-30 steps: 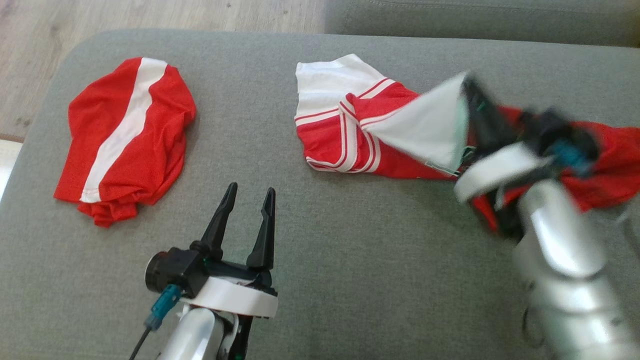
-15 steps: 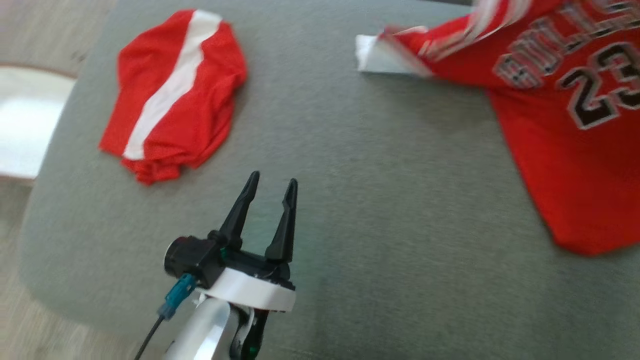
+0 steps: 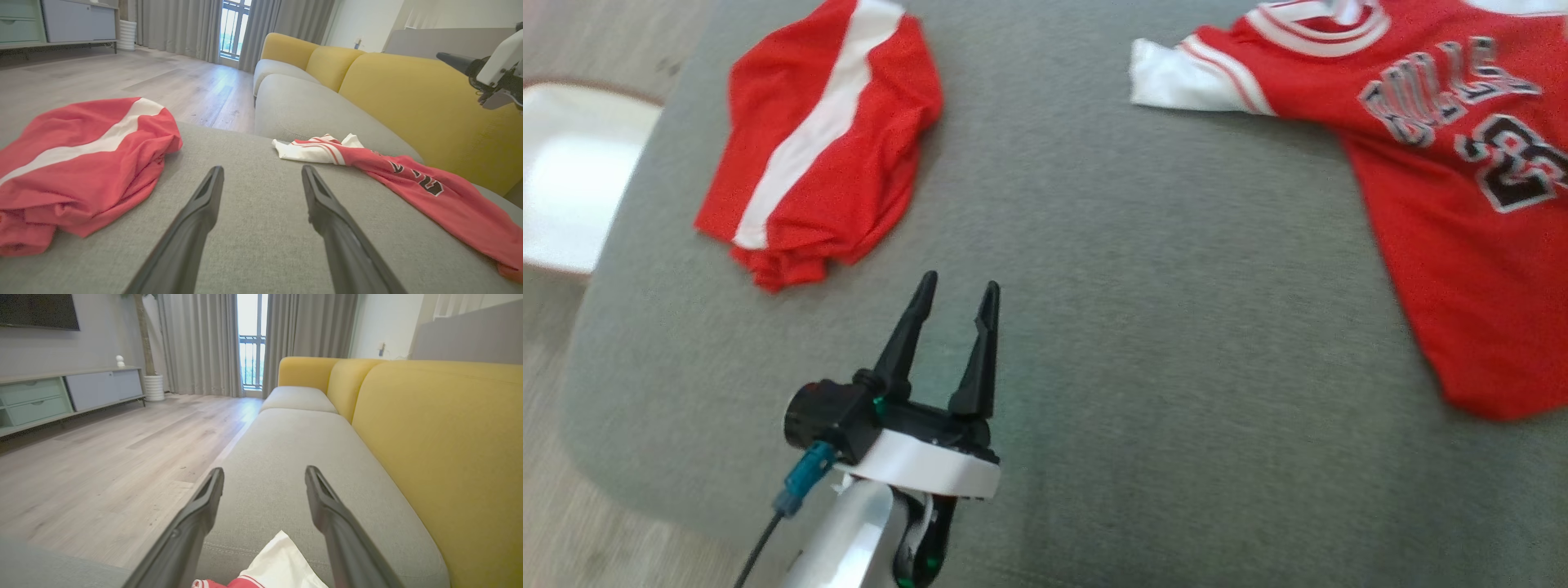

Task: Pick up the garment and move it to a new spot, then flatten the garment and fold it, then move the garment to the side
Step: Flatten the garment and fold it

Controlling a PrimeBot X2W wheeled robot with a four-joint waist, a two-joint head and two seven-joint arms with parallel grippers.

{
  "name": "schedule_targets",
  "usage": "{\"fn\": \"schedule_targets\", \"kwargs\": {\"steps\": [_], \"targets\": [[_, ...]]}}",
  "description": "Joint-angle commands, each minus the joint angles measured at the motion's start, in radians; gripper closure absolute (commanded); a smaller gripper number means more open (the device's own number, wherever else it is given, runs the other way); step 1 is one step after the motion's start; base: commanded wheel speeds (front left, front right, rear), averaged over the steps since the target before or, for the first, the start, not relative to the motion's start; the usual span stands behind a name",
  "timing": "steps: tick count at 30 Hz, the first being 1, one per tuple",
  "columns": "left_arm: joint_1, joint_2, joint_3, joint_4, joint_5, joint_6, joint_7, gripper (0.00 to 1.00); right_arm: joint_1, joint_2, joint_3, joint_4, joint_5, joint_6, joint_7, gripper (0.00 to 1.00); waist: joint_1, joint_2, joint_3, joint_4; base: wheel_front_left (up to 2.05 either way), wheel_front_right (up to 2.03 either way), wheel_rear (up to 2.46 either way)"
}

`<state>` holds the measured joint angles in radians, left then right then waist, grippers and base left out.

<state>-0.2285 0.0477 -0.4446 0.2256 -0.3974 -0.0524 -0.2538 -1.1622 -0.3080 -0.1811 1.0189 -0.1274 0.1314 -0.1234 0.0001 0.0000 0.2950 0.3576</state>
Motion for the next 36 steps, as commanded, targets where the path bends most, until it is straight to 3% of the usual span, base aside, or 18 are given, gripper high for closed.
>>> {"fn": "schedule_targets", "kwargs": {"steps": [1,8,18,26,29,36], "targets": [[-0.030,0.003,0.044,-0.029,0.010,0.002,-0.008,0.00,-0.001,0.028,0.021,-0.029,0.012,-0.001,-0.030,0.00,-0.0001,0.0000,-0.026,-0.039,0.00,0.00,0.00],[-0.007,0.003,0.110,-0.028,0.045,-0.005,-0.008,0.00,0.129,0.148,0.143,-0.089,0.125,-0.001,-0.122,0.00,-0.0001,0.0000,-0.092,-0.171,0.00,0.00,0.00],[0.047,0.003,0.159,-0.032,0.060,-0.013,-0.008,0.00,0.560,0.226,0.267,-0.407,0.237,-0.001,-0.137,0.00,-0.0001,0.0000,-0.184,-0.292,0.00,0.00,0.00],[0.078,0.003,0.167,-0.037,0.065,-0.019,-0.008,0.00,0.929,0.256,0.215,-0.648,0.219,-0.001,-0.138,0.00,-0.0001,0.0000,-0.215,-0.310,0.00,0.00,0.00],[0.087,0.003,0.169,-0.039,0.068,-0.022,-0.008,0.00,1.028,0.257,0.208,-0.723,0.263,-0.001,-0.138,0.00,-0.0001,0.0000,-0.219,-0.311,0.00,0.00,0.00],[0.088,0.003,0.164,-0.036,0.074,-0.027,-0.008,0.00,1.058,0.258,0.208,-0.759,0.250,-0.001,-0.128,0.00,-0.0001,0.0000,-0.211,-0.304,0.00,0.00,0.00]]}}
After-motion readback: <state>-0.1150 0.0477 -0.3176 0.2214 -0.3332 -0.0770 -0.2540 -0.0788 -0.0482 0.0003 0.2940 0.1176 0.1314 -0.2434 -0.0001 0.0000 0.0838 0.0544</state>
